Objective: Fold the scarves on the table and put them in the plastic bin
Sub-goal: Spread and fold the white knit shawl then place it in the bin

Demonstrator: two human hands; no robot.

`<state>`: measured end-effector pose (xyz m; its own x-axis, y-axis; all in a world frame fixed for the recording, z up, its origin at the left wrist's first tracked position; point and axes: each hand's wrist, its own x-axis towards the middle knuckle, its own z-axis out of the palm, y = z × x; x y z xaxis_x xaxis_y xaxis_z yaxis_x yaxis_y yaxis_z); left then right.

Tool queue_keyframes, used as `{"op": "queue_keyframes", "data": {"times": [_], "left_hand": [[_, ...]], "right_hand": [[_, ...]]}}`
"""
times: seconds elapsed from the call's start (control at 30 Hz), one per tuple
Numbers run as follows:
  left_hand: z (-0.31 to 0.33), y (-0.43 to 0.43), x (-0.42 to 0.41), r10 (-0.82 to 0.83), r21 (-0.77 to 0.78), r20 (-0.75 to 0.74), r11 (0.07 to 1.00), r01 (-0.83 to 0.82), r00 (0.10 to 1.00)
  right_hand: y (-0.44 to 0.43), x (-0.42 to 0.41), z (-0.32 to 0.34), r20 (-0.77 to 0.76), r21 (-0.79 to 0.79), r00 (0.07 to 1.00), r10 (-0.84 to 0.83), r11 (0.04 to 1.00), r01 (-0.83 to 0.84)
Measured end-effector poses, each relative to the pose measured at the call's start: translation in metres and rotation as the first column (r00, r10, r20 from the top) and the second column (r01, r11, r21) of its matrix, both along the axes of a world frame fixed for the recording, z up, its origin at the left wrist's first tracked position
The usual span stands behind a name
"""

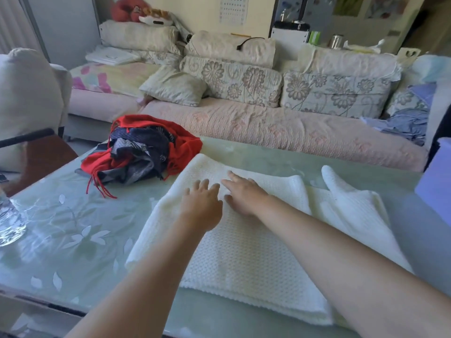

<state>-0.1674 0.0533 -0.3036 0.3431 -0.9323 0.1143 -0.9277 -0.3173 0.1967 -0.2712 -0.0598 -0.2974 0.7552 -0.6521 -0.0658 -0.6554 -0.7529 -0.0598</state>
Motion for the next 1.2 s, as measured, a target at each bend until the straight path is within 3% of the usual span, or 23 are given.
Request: {"op": "queue_keyframes", "data": {"times": [0.1, 0.2, 0.37, 0.43, 0.53, 0.67, 0.73, 0.83, 0.9, 0.97, 1.03, 1.1, 1.13, 1.2], "left_hand": [[-0.001, -0.011, -0.036, -0.195, 0.072, -0.054, 0.977, 0.199, 0.979], [0.0, -0.021, -0.078, -0.287, 0.081, -0.133, 0.951, 0.299, 0.949], [0.002, -0.032, -0.148, -0.443, 0.119, -0.124, 0.882, 0.457, 0.888], [-0.004, -0.031, -0.172, -0.46, 0.231, -0.131, 0.847, 0.478, 0.878], [-0.02, -0.031, -0.199, -0.456, 0.373, -0.019, 0.822, 0.43, 0.89], [-0.021, -0.036, -0.212, -0.407, 0.339, 0.045, 0.865, 0.369, 0.912], [-0.015, -0.039, -0.217, -0.407, 0.332, 0.027, 0.865, 0.376, 0.913], [-0.009, -0.043, -0.23, -0.47, 0.237, 0.051, 0.863, 0.446, 0.881], [-0.007, -0.048, -0.242, -0.525, 0.146, -0.011, 0.841, 0.521, 0.851], [-0.007, -0.052, -0.258, -0.554, 0.107, -0.105, 0.819, 0.563, 0.826], [-0.011, -0.055, -0.274, -0.572, 0.122, -0.157, 0.798, 0.591, 0.805], [-0.016, -0.059, -0.291, -0.59, 0.148, -0.186, 0.774, 0.616, 0.786], [-0.017, -0.06, -0.299, -0.598, 0.157, -0.185, 0.766, 0.624, 0.78], [-0.018, -0.066, -0.315, -0.612, 0.162, -0.152, 0.759, 0.63, 0.776]], "right_hand": [[-0.003, -0.069, -0.003, 0.051, 0.077, 0.992, -0.116, 0.991, 0.112], [-0.004, -0.139, -0.004, 0.116, 0.149, 0.961, -0.252, 0.961, 0.234], [0.005, -0.238, -0.003, 0.082, 0.148, 0.928, -0.364, 0.925, 0.35], [0.009, -0.264, -0.006, -0.037, 0.071, 0.93, -0.367, 0.927, 0.368], [0.012, -0.288, -0.004, -0.21, -0.113, 0.898, -0.386, 0.922, 0.37], [0.014, -0.314, 0.014, -0.256, -0.312, 0.863, -0.435, 0.882, 0.352], [0.011, -0.334, 0.024, -0.251, -0.387, 0.78, -0.574, 0.798, 0.462], [0.008, -0.375, 0.038, -0.231, -0.423, 0.564, -0.793, 0.604, 0.675], [0.008, -0.401, 0.039, -0.296, -0.399, 0.438, -0.849, 0.526, 0.751], [0.012, -0.418, 0.036, -0.355, -0.392, 0.371, -0.858, 0.497, 0.774], [0.015, -0.428, 0.032, -0.299, -0.472, 0.44, -0.847, 0.532, 0.704], [0.014, -0.433, 0.022, -0.209, -0.468, 0.714, -0.668, 0.709, 0.527], [0.016, -0.435, 0.016, -0.181, -0.375, 0.831, -0.526, 0.818, 0.436], [0.019, -0.436, 0.007, -0.178, -0.172, 0.883, -0.434, 0.897, 0.406]]}}
